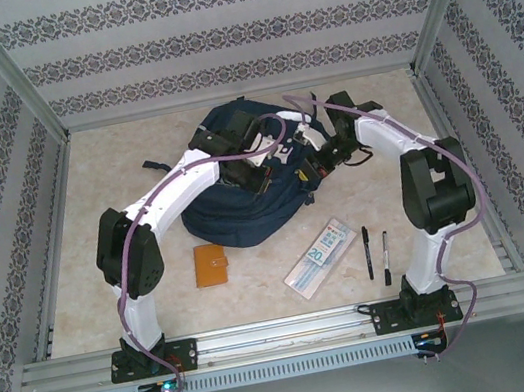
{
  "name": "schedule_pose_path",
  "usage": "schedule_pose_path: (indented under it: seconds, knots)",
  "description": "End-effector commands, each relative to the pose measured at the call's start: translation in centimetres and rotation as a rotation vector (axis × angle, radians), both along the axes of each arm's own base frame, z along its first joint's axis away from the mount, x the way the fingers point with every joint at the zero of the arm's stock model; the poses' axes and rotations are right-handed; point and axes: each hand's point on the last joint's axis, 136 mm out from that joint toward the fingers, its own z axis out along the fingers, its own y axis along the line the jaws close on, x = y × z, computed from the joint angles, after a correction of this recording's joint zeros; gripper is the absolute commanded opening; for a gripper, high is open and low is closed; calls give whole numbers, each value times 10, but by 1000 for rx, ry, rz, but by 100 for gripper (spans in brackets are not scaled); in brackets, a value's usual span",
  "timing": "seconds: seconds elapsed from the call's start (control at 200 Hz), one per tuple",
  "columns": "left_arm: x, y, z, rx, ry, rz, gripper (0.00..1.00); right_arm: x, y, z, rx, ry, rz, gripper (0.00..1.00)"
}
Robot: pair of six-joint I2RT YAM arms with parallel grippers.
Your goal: Pack books, pencil case, and school supplies into a backpack
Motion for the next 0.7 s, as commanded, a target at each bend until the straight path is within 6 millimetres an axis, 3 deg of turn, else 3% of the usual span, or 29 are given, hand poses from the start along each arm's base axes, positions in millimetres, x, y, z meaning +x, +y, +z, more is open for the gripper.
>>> schedule_pose_path:
  seconds: [0.0, 0.21, 0.395, 0.555, 0.695]
  knots:
    - [10, -6, 24, -62, -51, -15, 0, -3, -8, 2, -94, -83, 42, 0]
    - [16, -8, 27, -92, -53, 32, 0, -18, 9, 16, 18, -37, 58, 0]
    - [23, -18, 29, -156, -39, 90, 0, -52, 27, 28, 171, 92, 22, 0]
    - [30, -26, 31, -201, -44, 115, 0, -74, 47, 27, 218, 164, 34, 0]
    - [36, -35, 31, -249, -32, 148, 0, -75, 68, 28, 304, 214, 18, 0]
